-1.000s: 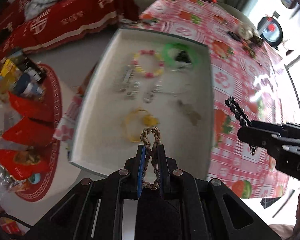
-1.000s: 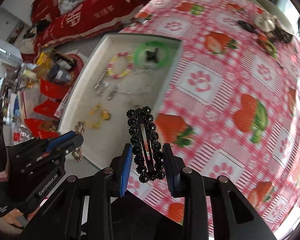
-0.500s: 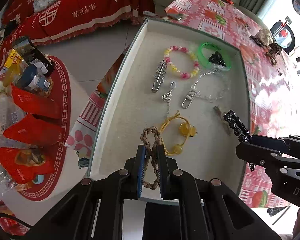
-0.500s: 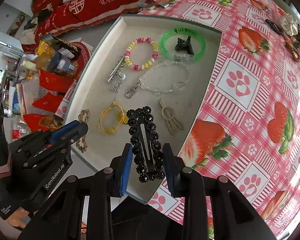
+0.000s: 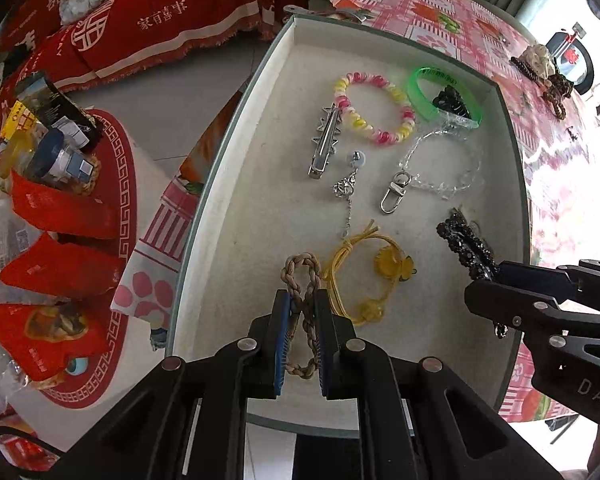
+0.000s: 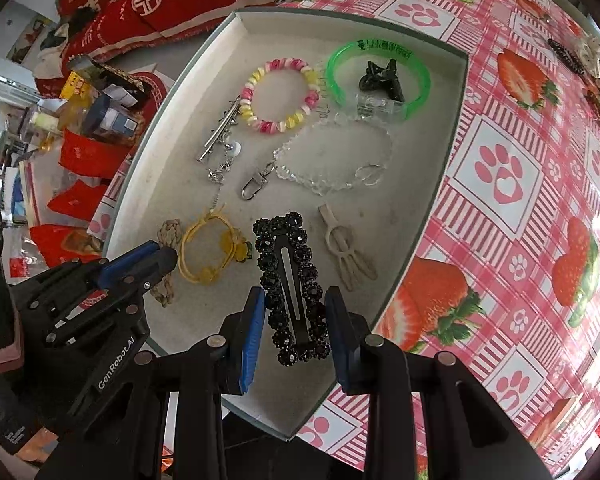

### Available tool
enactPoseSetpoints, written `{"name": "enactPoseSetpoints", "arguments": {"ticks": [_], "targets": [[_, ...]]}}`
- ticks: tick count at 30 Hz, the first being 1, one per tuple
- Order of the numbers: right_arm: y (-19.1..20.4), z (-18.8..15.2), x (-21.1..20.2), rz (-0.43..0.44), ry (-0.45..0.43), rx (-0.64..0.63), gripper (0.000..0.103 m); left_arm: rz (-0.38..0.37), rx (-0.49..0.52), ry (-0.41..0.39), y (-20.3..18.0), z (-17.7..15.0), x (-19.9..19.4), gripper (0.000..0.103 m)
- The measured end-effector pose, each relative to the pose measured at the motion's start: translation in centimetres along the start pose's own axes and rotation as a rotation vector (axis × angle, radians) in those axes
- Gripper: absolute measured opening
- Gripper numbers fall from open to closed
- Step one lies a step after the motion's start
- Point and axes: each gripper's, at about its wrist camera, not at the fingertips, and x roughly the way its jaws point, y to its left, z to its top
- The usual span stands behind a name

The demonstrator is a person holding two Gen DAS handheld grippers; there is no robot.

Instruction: Organize jewelry

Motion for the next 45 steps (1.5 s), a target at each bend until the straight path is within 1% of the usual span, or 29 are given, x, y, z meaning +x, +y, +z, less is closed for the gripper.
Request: {"name": "enactPoseSetpoints", "arguments": {"ticks": [4,11,12,14,16,18,19,22,23,24,30,34,35,39,43,45], "targets": [[0.1,0.2,1.0,-0.007,0.012,-0.001,0.033,0.006,0.006,0.004,-0.1,0.0,0.6,0.019],[0.5,0.6,2.7,-0.015,0.033,0.005,0.033,0.018,0.014,-0.012,-0.5,0.0,0.9,0.019],[0.5,0.6,2.9,-0.002,0.027,0.006,0.034,0.018,0.016,-0.012,-0.5,0.0,0.9,0.019],[0.5,0.6,3.0,-0.001,0.021,0.004,0.034,0.018,0.022,-0.014,-0.5,0.0,0.9,0.019],[0.4,0.5,2.9,-0.004,0.02,-0.001,0.034,0.026,0.025,-0.016,-0.5,0.0,0.8,0.023],[0.6,0.6,3.1,-0.005,0.02,-0.003,0.034,0.049,0.023,-0.018,-0.4,0.0,0.8,0.034],[0.5,0.6,3.0,-0.004,0.021,-0.004,0.034,0.049,0.019,-0.018,-0.4,0.0,0.7,0.036],[0.4,0.5,2.9,-0.004,0.024,-0.007,0.036,0.046,0.012,-0.014,-0.2,0.0,0.6,0.037],[0.4,0.4,2.9,-0.005,0.027,-0.008,0.041,0.048,0.014,-0.015,-0.2,-0.1,0.5,0.037],[0.4,0.4,2.8,-0.001,0.026,-0.008,0.043,0.051,0.016,-0.016,-0.2,-0.1,0.4,0.037],[0.6,0.4,1.9,0.004,0.007,-0.005,0.045,0.056,0.019,-0.022,-0.3,-0.2,-0.2,0.037],[0.5,0.6,0.4,0.014,-0.02,-0.001,0.045,0.061,0.019,-0.027,-0.4,-0.1,-1.0,0.037],[0.4,0.6,0.1,0.004,-0.017,-0.002,0.045,0.061,0.019,-0.027,-0.4,0.0,-1.1,0.037],[-0.2,0.5,-1.5,0.004,-0.029,0.017,0.049,0.068,0.026,-0.027,-0.4,0.1,-1.9,0.037],[-1.0,0.0,-2.9,-0.001,-0.027,0.029,0.05,0.064,0.034,-0.031,-0.7,0.0,-3.4,0.037],[-1.5,-0.3,-3.6,-0.005,-0.026,0.037,0.053,0.058,0.031,-0.026,-1.0,-0.1,-4.0,0.037]]}}
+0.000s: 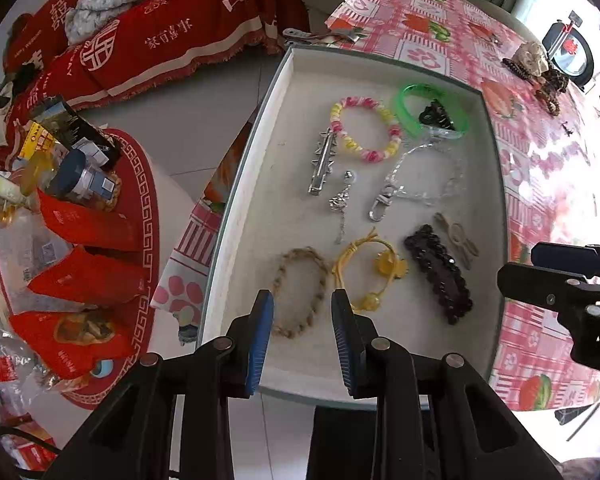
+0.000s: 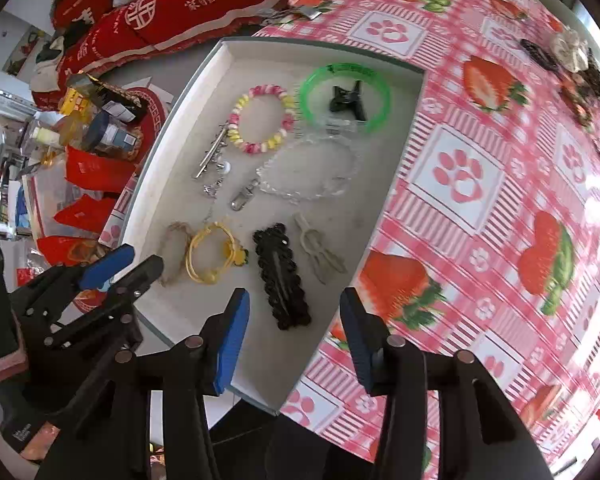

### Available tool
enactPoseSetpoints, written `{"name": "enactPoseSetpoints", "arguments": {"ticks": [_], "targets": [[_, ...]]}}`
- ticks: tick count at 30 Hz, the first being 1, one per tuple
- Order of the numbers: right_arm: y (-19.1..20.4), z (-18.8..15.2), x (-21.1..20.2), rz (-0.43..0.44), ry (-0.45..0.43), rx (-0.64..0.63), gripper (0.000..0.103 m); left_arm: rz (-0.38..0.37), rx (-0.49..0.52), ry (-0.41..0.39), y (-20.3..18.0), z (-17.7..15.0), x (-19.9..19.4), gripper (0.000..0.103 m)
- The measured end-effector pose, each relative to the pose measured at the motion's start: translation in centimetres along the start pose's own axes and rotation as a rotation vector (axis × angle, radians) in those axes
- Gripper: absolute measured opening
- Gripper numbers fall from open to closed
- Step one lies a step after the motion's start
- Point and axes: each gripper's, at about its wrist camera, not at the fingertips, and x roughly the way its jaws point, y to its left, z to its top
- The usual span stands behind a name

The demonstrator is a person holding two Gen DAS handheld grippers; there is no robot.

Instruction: Organize jewelry

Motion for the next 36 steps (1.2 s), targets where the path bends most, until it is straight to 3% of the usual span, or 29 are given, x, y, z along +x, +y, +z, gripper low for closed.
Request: {"name": "enactPoseSetpoints", "arguments": {"ticks": [4,5,6,7,8,13,20,27,28,29,36], "targets": [[-1.0,-0.6,-1.8,0.0,-0.012,0.022,0.056,-0.01,-0.008,-0.003,-0.3,-0.2,-1.4,0.037],[-1.2,-0.8,-2.1,-0.001,-0.014,0.024,0.057,-0.015,-0.01,-0.003,-0.4,-0.2,-1.8,0.047],[-1.3,-0.9,-2.6,-0.003,-0.017,0.027,0.058,-0.017,-0.013,-0.004,-0.4,-0.3,-2.3,0.083],[-1.5,-1.1,-3.0,-0.006,-0.021,0.029,0.059,-0.011,-0.018,-0.012,-0.5,-0.3,-2.7,0.098],[-1.7,-1.3,-3.6,-0.008,-0.027,0.03,0.06,0.004,-0.024,-0.042,-0.5,-0.4,-3.5,0.103],[-1.5,-1.3,-5.9,-0.029,-0.06,0.023,0.063,-0.011,-0.009,-0.054,-1.0,-0.5,-5.4,0.103],[-0.2,-1.4,-9.1,-0.067,-0.123,-0.023,0.081,0.007,-0.028,-0.069,-0.9,-0.1,-8.0,0.103],[0.8,-1.5,-11.6,-0.117,-0.182,-0.041,0.086,0.035,-0.055,-0.104,-0.3,0.0,-10.0,0.103],[0.9,-1.5,-11.8,-0.123,-0.192,-0.046,0.09,0.043,-0.056,-0.111,-0.2,-0.1,-10.3,0.103],[1.0,-1.5,-12.1,-0.132,-0.207,-0.055,0.102,0.049,-0.056,-0.116,-0.1,-0.1,-10.5,0.103],[1.7,-1.5,-13.1,-0.154,-0.25,-0.084,0.103,0.06,-0.073,-0.133,0.3,-0.3,-11.7,0.103]]}}
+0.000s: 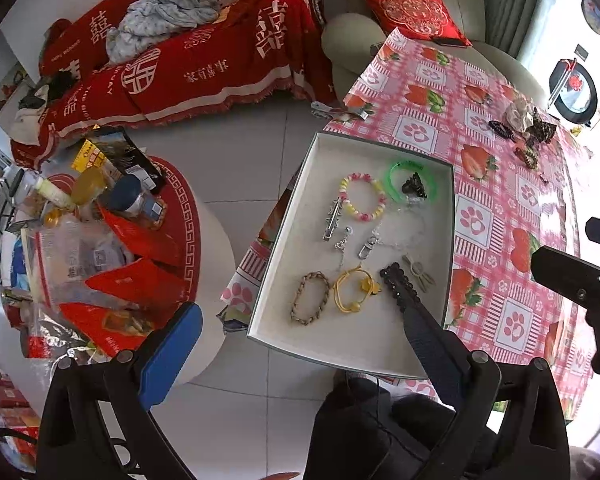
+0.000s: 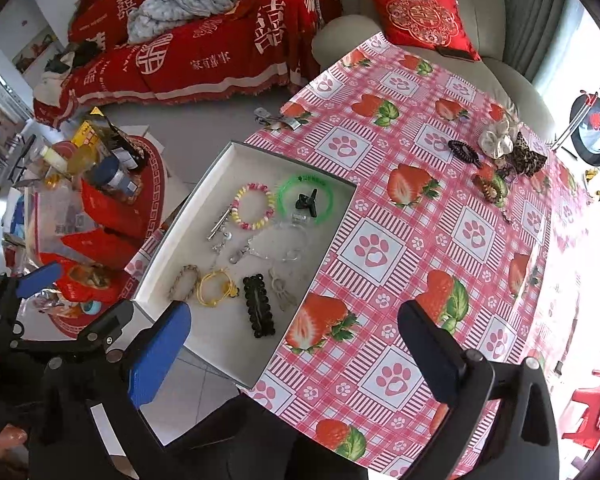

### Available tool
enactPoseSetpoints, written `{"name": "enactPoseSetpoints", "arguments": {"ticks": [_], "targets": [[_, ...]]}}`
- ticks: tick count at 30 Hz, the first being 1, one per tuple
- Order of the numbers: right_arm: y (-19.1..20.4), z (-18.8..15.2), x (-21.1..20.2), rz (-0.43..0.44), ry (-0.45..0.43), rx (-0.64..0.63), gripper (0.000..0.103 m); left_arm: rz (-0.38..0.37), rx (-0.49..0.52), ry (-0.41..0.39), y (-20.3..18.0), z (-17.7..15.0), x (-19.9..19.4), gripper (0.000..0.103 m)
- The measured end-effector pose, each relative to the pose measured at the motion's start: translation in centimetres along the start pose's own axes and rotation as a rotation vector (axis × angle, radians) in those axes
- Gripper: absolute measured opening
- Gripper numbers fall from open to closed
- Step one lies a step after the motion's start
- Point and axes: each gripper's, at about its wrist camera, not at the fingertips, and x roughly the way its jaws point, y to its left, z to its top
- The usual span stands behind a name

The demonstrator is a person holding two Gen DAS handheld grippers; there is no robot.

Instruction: Organize jewelry

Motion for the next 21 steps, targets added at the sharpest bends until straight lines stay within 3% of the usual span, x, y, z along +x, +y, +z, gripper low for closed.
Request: {"name": "enactPoseSetpoints", "arguments": {"ticks": [21], "targets": [[0.23,0.1,-0.83,-0.019,0.003,-0.022,0.103,0.013,-0.003,-0.013,-0.31,-0.01,-1.04,0.103]]}}
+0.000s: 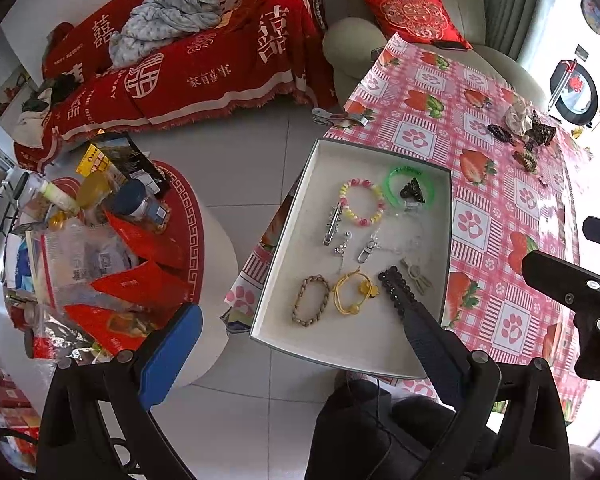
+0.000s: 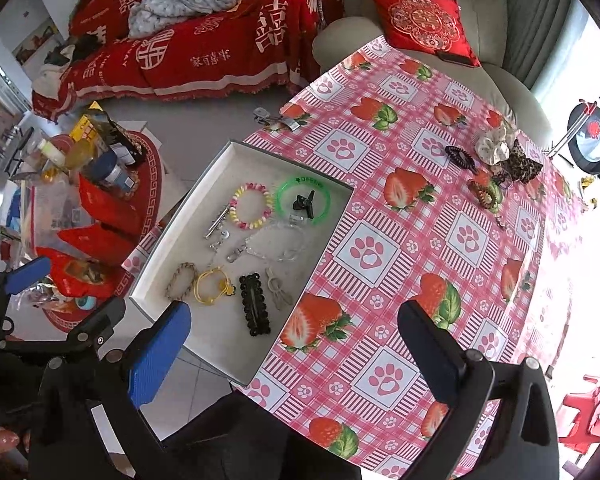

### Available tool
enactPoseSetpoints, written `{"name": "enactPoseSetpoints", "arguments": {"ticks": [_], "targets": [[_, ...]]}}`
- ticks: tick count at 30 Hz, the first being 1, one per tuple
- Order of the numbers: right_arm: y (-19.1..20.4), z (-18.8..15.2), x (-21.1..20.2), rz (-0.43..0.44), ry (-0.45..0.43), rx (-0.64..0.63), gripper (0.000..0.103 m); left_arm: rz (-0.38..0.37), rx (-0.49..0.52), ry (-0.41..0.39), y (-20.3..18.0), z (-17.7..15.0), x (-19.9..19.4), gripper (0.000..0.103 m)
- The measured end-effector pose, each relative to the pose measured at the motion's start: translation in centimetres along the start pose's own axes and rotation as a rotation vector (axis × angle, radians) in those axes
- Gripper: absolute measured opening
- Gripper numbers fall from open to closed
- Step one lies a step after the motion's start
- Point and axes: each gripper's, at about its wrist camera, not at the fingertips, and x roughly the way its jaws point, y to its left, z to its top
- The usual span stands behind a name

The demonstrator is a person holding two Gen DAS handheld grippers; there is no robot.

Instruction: Organize jewelry

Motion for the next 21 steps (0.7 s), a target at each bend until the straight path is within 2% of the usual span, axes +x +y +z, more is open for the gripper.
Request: {"name": "enactPoseSetpoints", "arguments": {"ticks": [21], "targets": [[0.09,0.13,0.01,0.0,0.0,0.002,0.103,0.008,0.025,-0.001,-0.42,0.37,0.23,0.103]]}}
